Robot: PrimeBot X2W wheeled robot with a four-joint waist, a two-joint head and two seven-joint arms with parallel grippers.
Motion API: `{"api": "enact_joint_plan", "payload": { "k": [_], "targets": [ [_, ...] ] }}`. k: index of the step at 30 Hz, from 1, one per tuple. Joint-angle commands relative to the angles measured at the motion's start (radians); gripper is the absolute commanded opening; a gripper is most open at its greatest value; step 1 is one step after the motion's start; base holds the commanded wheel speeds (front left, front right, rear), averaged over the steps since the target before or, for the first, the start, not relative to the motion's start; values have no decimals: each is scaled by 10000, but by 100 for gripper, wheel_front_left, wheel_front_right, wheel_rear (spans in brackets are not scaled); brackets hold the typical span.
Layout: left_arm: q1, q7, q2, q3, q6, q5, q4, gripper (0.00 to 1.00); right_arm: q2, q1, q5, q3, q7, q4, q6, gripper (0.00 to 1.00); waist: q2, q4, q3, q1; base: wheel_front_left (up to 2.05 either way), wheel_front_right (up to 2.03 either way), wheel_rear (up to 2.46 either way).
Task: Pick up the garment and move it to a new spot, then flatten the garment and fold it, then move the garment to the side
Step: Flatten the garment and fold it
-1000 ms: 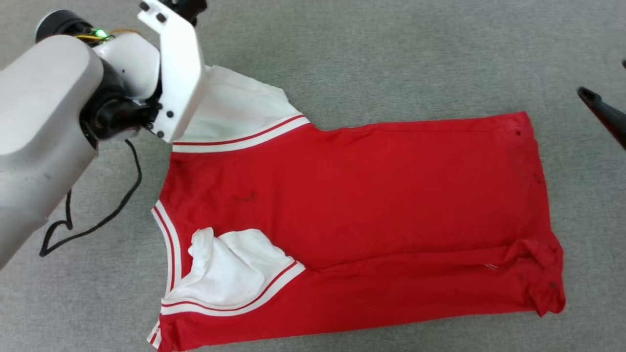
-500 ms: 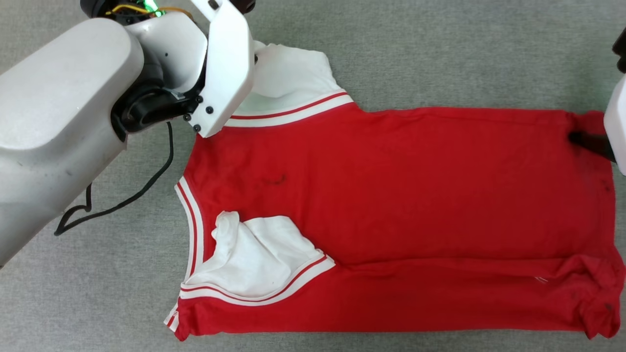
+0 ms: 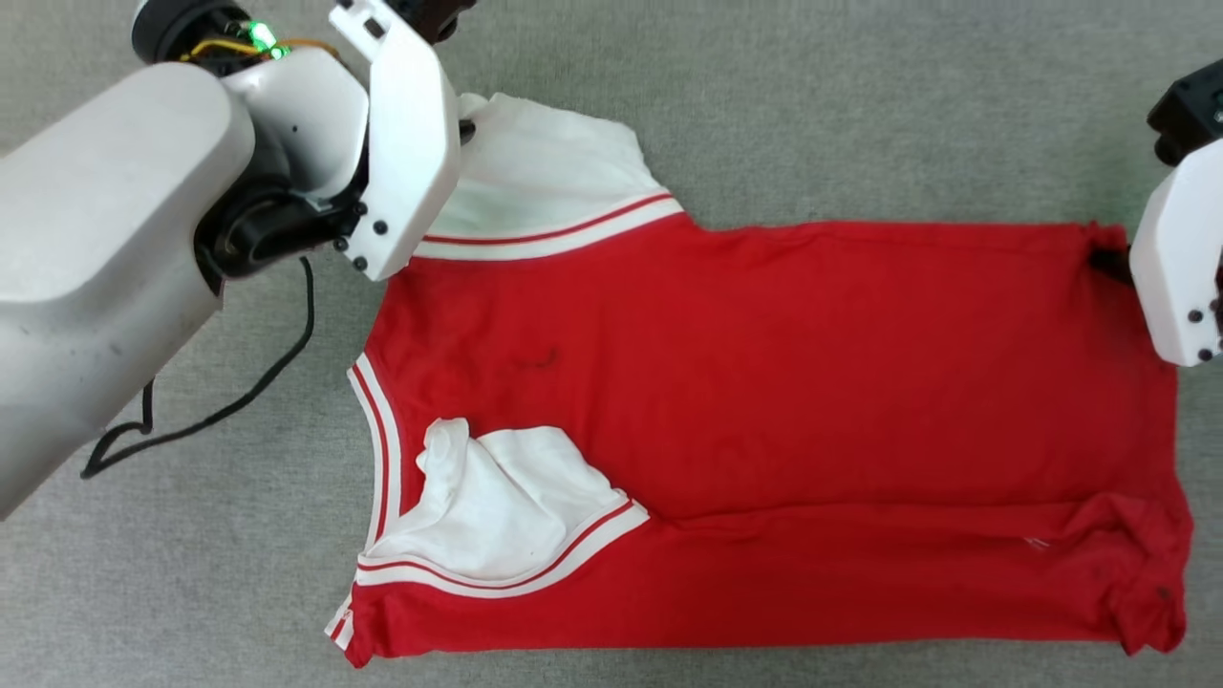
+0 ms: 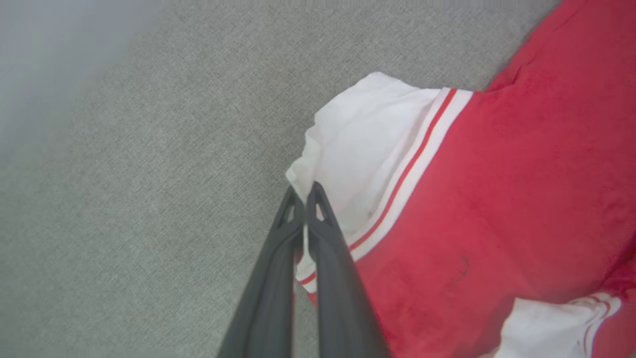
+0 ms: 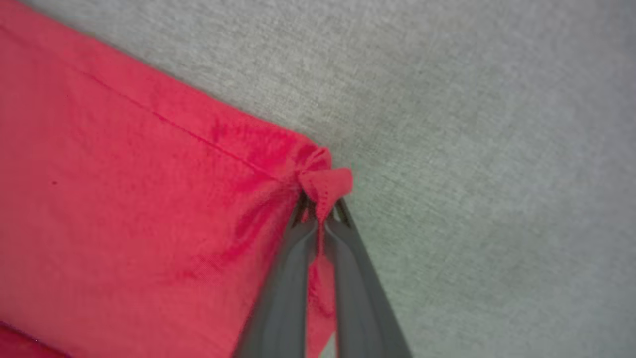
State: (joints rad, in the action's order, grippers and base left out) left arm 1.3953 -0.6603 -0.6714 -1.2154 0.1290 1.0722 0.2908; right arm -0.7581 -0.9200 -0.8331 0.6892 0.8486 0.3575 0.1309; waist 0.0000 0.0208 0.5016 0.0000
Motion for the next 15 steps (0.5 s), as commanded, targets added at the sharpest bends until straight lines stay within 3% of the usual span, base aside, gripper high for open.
{"api": "enact_joint_plan", "payload": {
  "k": [1,9,15],
  "targets": [
    [-246,200,-30,-35,5,182,42,0,12,142,-170,268,-432,29,-4,0,0,-153,-607,0,0,0,0],
    [-1057,664,-366,-259,5,426,-176,0,-312,740,-677,863,-1829,-264,-6,0,0,-291,-2021,0,0,0,0],
    [-2075,917,-949,-370,-41,569,-763,0,-826,1662,-1009,1266,-2572,-535,-6,0,0,-314,-2960,0,0,0,0]
  ]
}}
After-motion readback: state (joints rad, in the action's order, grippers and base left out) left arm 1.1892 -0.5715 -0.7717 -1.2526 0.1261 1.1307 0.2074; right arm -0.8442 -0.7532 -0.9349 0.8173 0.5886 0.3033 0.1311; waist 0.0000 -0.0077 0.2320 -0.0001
